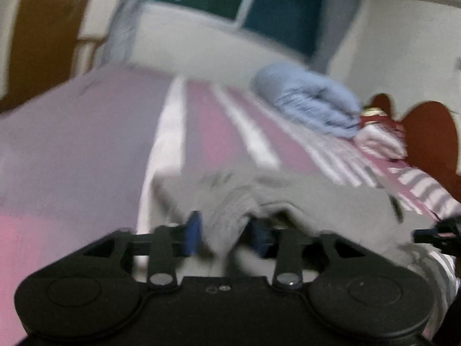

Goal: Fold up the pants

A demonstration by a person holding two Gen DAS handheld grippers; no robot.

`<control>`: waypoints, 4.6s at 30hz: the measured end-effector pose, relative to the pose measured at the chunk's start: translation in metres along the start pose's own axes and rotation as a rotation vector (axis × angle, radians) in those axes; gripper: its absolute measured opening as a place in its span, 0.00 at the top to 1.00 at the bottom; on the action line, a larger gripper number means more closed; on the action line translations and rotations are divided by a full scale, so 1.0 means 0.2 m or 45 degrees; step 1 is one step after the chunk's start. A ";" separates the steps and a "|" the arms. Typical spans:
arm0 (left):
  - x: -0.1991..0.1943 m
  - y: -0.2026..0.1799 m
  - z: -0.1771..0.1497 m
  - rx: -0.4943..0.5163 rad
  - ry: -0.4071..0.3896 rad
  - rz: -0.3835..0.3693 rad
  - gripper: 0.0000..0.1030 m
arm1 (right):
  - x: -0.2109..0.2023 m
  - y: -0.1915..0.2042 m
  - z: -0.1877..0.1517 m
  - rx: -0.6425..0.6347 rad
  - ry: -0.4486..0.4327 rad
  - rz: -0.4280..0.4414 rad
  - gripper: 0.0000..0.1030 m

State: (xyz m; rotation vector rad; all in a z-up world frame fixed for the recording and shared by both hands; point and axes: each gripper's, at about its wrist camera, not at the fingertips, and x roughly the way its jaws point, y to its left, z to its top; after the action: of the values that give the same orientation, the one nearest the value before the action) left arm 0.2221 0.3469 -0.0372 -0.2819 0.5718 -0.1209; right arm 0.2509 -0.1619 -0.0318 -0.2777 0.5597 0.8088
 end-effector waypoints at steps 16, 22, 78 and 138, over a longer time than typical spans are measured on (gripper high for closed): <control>0.07 0.09 -0.09 -0.809 -0.042 -0.154 0.60 | 0.11 -0.25 -0.08 1.100 -0.121 0.024 0.53; 0.17 0.16 -0.12 -0.871 -0.057 -0.138 0.85 | 0.23 -0.47 -0.13 1.303 -0.063 0.034 0.53; 0.28 -0.60 -0.38 -0.154 0.036 0.491 0.07 | -0.20 -0.77 -0.26 0.884 0.092 -0.518 0.98; 0.28 -0.58 -0.41 -0.194 0.002 0.459 0.06 | -0.76 -1.53 -1.09 1.592 -0.335 -0.585 0.96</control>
State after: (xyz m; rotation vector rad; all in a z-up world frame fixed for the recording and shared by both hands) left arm 0.2202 0.2059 -0.0974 -0.3218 0.6261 0.2717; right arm 0.3158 -0.5531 -0.1163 0.8180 0.6231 -0.0482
